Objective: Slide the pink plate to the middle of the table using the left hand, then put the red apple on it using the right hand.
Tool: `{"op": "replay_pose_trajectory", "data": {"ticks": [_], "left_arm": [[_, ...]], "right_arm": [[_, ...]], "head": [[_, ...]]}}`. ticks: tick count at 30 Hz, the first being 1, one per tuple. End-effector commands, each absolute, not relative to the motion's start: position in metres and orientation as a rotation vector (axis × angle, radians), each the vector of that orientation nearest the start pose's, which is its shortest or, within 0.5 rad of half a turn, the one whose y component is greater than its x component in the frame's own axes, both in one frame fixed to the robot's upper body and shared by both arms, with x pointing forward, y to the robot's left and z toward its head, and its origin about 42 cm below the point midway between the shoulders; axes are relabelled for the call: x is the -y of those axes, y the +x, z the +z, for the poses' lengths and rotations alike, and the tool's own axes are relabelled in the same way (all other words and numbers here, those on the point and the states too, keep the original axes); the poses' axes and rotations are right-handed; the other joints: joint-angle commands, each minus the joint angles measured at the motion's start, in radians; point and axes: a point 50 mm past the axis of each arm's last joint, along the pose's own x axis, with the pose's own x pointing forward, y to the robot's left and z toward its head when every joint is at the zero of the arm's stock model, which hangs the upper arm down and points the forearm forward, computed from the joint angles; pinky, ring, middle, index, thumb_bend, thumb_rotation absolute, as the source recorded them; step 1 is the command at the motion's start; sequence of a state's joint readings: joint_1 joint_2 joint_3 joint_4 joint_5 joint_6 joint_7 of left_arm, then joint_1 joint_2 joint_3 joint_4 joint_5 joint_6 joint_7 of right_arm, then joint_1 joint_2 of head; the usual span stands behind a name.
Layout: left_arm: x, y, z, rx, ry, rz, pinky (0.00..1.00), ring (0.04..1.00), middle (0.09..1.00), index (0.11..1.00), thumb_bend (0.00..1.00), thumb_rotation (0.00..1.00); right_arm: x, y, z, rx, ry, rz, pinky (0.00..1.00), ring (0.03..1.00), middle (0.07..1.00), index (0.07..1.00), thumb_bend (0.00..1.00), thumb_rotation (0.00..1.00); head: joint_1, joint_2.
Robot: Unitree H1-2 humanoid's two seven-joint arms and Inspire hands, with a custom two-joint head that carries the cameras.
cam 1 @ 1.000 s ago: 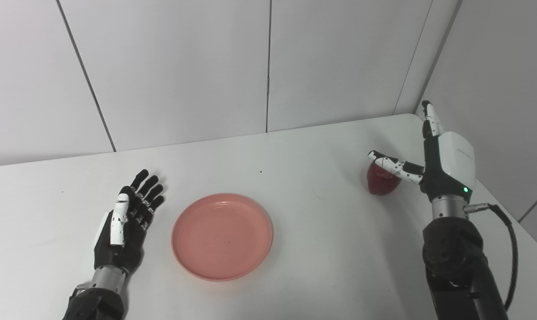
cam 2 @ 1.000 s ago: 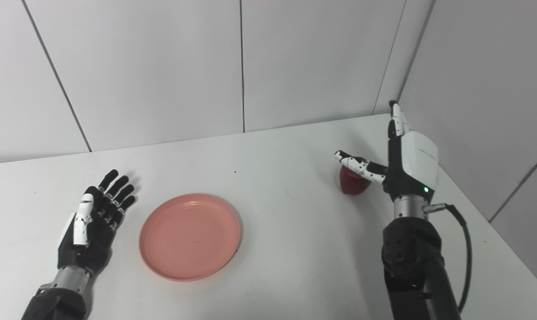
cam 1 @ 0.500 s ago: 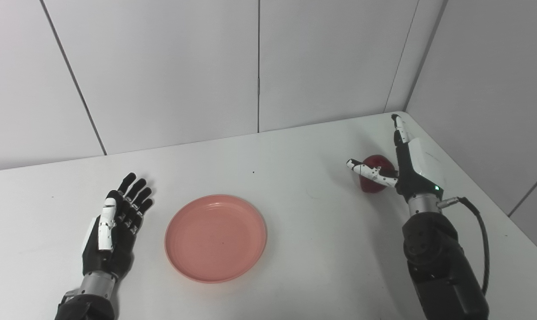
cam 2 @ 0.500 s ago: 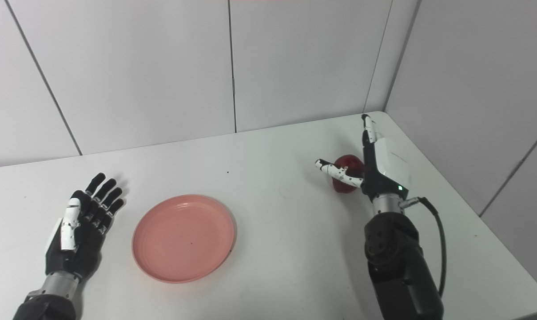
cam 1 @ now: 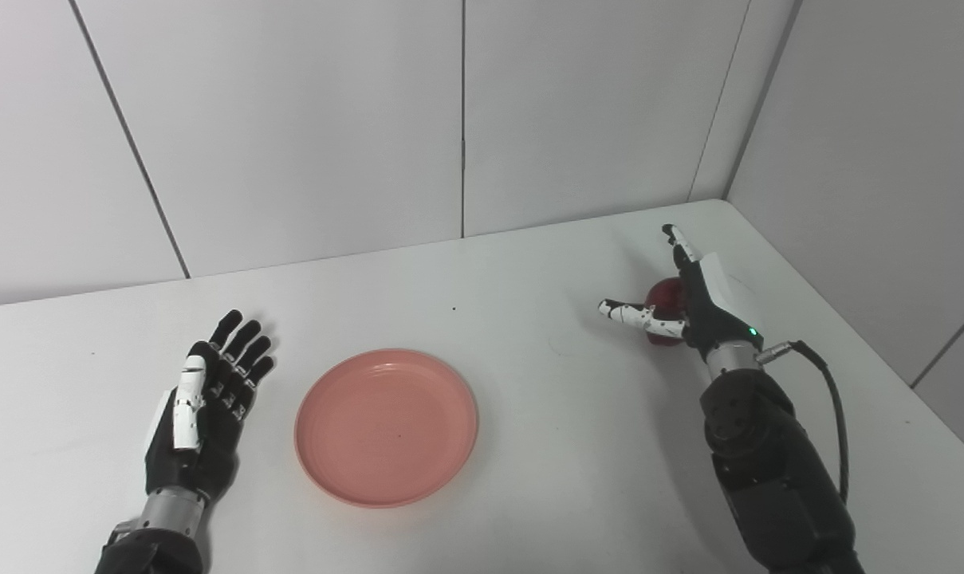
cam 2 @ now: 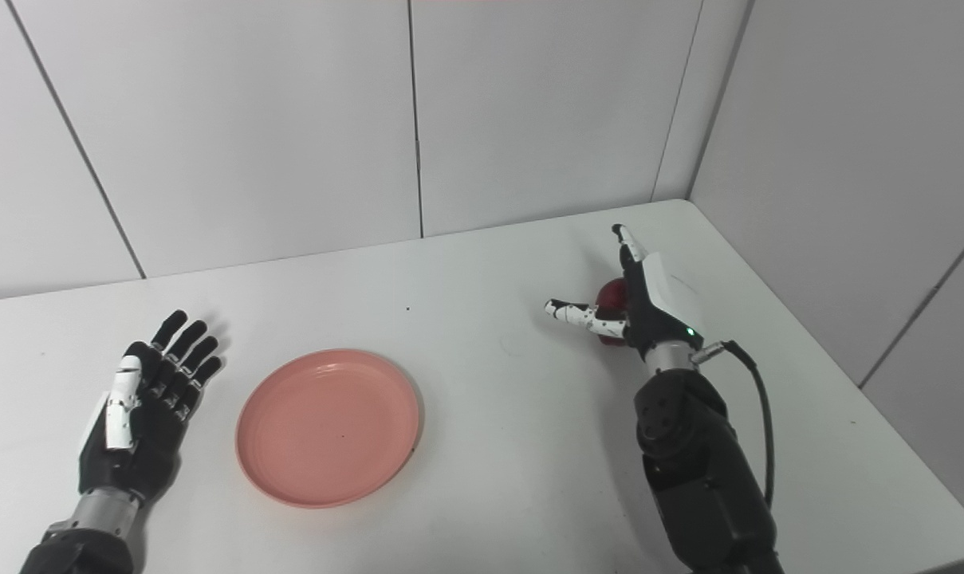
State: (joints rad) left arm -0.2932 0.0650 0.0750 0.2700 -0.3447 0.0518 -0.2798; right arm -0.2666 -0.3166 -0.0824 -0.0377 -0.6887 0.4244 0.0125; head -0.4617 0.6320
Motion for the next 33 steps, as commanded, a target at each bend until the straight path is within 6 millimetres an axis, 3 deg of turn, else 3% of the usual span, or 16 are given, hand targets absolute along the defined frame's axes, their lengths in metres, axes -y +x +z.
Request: {"op": "replay_pose_trajectory", "data": {"ticks": [1,16,24,29,30,31,33], "left_arm": [[-0.238,0.361,0.088,-0.094,-0.286,-0.234,0.94,0.919,0.919,0.901,0.36,1.0],[-0.239,0.361,0.09,-0.086,-0.277,-0.239,0.93,0.92,0.918,0.899,0.36,1.0],[-0.239,0.361,0.09,-0.09,-0.278,-0.234,0.93,0.917,0.918,0.898,0.35,1.0],[-0.238,0.36,0.092,-0.088,-0.281,-0.242,0.93,0.916,0.917,0.897,0.37,1.0],[-0.238,0.36,0.093,-0.089,-0.285,-0.24,0.93,0.916,0.916,0.897,0.36,1.0],[-0.238,0.36,0.092,-0.089,-0.287,-0.24,0.93,0.915,0.916,0.897,0.36,1.0],[-0.238,0.36,0.092,-0.09,-0.288,-0.24,0.94,0.918,0.919,0.899,0.35,1.0]], "right_arm": [[0.342,0.37,0.217,-0.039,-0.953,-0.395,0.77,0.864,0.913,0.925,1.0,0.5],[0.362,0.377,0.21,-0.1,-0.97,-0.42,0.79,0.893,0.924,0.94,1.0,0.44],[0.362,0.377,0.209,-0.12,-0.976,-0.43,0.78,0.882,0.92,0.931,1.0,0.43],[0.359,0.376,0.211,-0.119,-0.98,-0.445,0.69,0.809,0.864,0.898,1.0,0.42],[0.359,0.376,0.211,-0.117,-0.976,-0.449,0.41,0.506,0.574,0.875,1.0,0.4],[0.358,0.375,0.211,-0.112,-0.976,-0.448,0.31,0.402,0.475,0.867,1.0,0.4],[0.358,0.374,0.21,-0.09,-0.976,-0.437,0.34,0.49,0.582,0.823,1.0,0.38]], "head": [[0.001,-0.001],[0.005,0.014],[0.01,0.018],[0.01,0.018],[0.01,0.018],[0.012,0.018],[0.012,0.019]]}}
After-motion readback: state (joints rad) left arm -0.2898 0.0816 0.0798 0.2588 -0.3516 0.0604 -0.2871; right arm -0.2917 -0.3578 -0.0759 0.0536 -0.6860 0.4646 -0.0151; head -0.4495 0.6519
